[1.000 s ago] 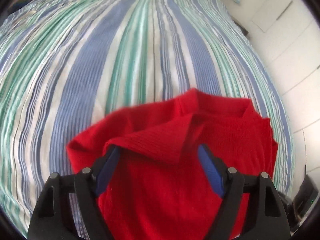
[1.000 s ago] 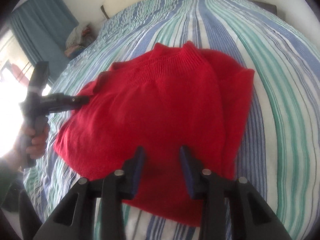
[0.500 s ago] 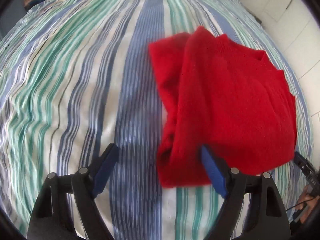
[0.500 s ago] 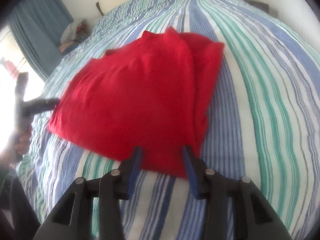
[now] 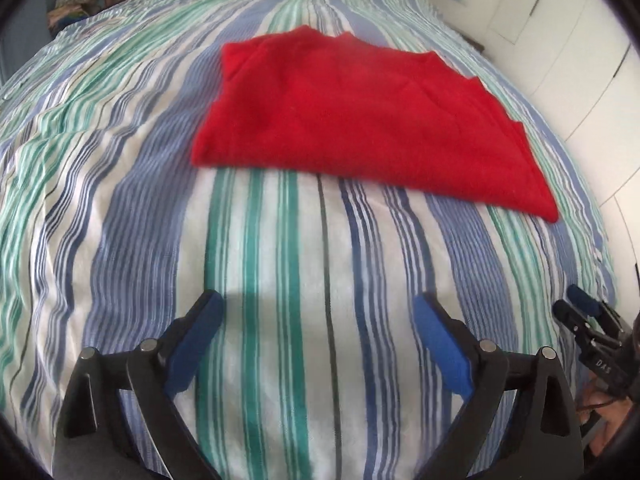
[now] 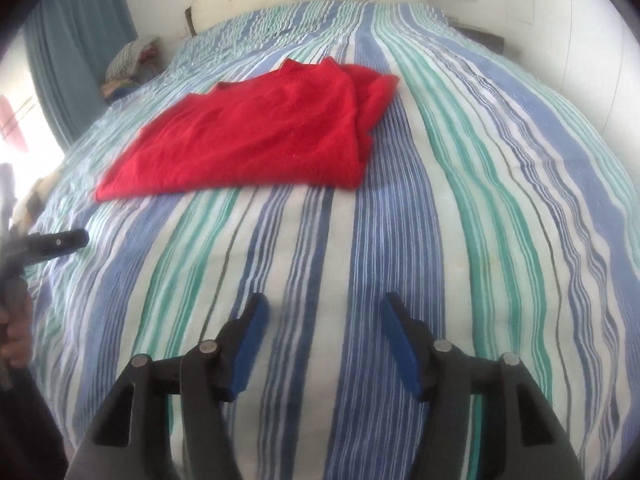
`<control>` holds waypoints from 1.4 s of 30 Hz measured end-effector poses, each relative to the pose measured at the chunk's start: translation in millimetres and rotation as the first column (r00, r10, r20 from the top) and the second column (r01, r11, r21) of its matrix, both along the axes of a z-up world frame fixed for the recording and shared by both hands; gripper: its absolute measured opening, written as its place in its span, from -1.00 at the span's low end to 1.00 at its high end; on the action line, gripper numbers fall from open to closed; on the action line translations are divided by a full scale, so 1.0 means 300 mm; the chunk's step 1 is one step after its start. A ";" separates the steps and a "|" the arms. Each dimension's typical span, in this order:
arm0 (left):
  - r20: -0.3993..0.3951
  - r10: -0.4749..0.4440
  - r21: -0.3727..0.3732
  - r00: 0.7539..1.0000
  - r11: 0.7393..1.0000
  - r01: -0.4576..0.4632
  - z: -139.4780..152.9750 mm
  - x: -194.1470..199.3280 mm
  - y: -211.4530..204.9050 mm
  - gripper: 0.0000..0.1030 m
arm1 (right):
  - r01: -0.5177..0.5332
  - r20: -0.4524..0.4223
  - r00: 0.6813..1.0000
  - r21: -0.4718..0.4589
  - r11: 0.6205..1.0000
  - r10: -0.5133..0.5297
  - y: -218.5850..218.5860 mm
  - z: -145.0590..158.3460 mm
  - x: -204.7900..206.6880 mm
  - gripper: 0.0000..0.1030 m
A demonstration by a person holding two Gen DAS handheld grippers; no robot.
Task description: Fold small clothes
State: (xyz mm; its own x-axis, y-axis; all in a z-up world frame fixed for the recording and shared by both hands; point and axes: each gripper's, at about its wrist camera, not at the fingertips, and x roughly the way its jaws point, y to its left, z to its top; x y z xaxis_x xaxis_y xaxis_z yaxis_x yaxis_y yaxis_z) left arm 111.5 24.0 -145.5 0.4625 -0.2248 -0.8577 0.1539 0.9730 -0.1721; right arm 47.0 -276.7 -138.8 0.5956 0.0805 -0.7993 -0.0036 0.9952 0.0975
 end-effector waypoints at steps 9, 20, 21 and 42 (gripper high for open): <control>0.124 -0.036 0.069 0.992 0.997 0.028 -0.065 -0.045 -0.037 0.99 | -0.015 0.105 0.994 -0.060 0.998 0.021 0.033 -0.088 -0.042 0.67; 0.133 -0.037 0.068 0.990 0.997 0.028 -0.067 -0.062 -0.037 0.99 | -0.013 0.118 0.993 -0.076 0.997 0.022 0.046 -0.092 -0.048 0.69; 0.133 -0.037 0.069 0.990 0.997 0.028 -0.067 -0.062 -0.038 0.99 | -0.014 0.119 0.993 -0.073 0.997 0.022 0.045 -0.092 -0.049 0.69; 0.130 -0.035 0.094 0.991 0.995 0.023 -0.066 -0.063 -0.048 0.99 | -0.013 0.121 0.992 -0.071 0.997 0.022 0.044 -0.092 -0.049 0.70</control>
